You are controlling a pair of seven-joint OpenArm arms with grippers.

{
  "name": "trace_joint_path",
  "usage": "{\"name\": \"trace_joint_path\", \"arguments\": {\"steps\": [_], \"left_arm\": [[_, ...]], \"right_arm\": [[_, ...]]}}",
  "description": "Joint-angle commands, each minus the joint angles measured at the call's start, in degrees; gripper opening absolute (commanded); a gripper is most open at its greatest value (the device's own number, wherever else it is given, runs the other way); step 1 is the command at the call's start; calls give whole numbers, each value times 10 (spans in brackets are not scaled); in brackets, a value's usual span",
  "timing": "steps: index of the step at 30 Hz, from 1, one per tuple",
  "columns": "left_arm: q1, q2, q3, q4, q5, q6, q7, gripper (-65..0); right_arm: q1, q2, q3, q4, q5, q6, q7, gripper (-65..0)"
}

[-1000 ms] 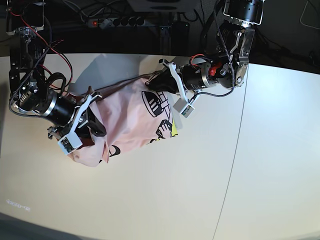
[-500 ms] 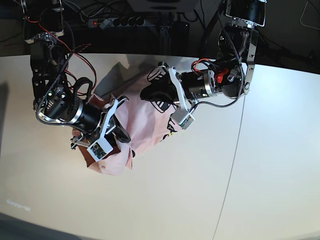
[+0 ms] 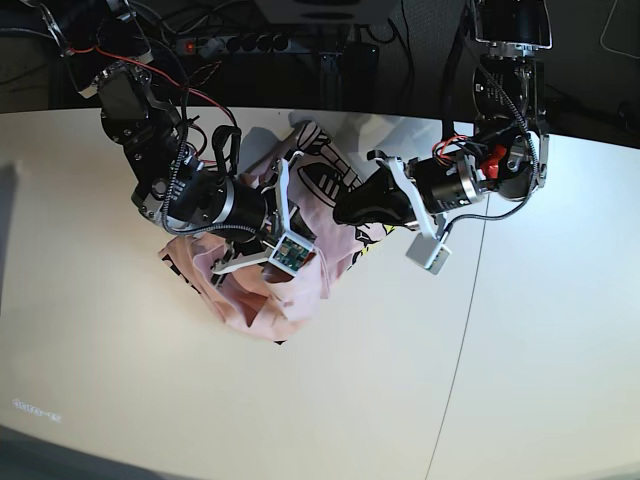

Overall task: Fold the T-shirt properly
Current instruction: 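Fold the right-held end over onto the left-held fold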

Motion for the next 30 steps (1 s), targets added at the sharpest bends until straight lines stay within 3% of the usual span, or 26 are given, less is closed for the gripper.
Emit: {"name": "trace_joint_path", "arguments": {"steps": [1,7,15,20,30], "left_arm": [[-6,0,-16,10,-30,-8,-2,-650],[-6,-1,-76,10,-58,-8,5,-650],[-6,-32,-78,10,-71,-8,4,-650],[-6,-42,-87,10,-71,-8,4,-650],[-6,-85,-168,10,-88,-8,2,-650]], "right_arm": [[10,1,-5,8,-2,4,21,-650],[10,1,-42,6,-8,4,29,-650],[8,1,-80,5,-8,4,29,-650],[8,1,-101,5,17,5,28,-355],[8,1,-170,5,78,5,28,-340]]}}
